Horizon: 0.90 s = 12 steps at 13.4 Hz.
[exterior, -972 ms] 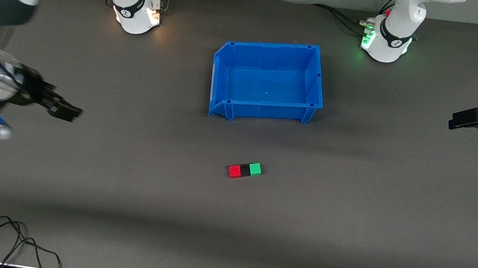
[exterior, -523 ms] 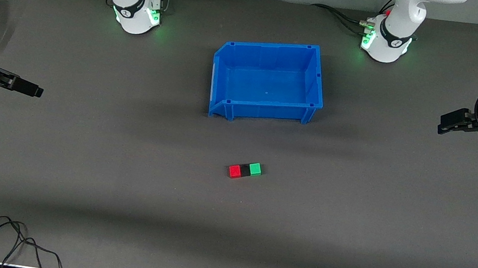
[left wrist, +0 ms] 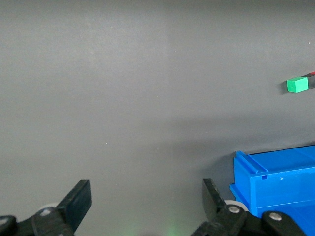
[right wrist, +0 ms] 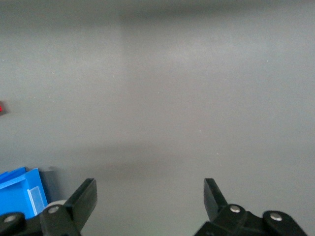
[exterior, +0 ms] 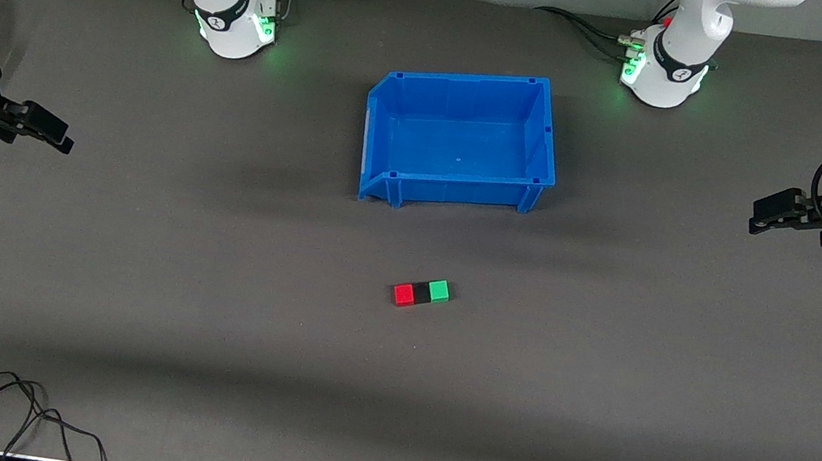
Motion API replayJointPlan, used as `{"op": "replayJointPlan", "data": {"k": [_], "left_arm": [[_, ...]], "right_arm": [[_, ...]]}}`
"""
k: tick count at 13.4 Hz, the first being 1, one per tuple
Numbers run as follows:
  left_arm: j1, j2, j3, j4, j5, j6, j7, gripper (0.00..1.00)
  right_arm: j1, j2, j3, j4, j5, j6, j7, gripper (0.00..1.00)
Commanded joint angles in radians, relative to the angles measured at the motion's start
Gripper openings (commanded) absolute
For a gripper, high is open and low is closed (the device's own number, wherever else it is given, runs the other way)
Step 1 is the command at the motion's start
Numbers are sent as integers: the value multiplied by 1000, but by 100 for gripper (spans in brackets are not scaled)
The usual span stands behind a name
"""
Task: Attach green and red cubes to black cube
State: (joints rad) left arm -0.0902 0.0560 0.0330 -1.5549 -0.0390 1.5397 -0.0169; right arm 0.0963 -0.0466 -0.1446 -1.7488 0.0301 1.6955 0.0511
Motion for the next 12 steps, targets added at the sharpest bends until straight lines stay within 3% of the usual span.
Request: {"op": "replayJointPlan", "data": {"k": [1, 4, 10, 12], "left_arm": [[-19, 5, 27, 36, 19, -21, 14, 100], [-19, -13, 27, 24, 50, -30, 15, 100], [-19, -10, 27, -4, 54, -6, 15, 100], [-20, -10, 27, -4, 57, -9, 23, 100]], "right_arm": [[5, 28, -6, 66, -18, -20, -11, 96], [0, 125, -7, 228, -21, -175, -17, 96], [-6, 116, -7, 207, -22, -172, -20, 96], [-85, 111, 52, 207, -19, -174, -20, 96]]}}
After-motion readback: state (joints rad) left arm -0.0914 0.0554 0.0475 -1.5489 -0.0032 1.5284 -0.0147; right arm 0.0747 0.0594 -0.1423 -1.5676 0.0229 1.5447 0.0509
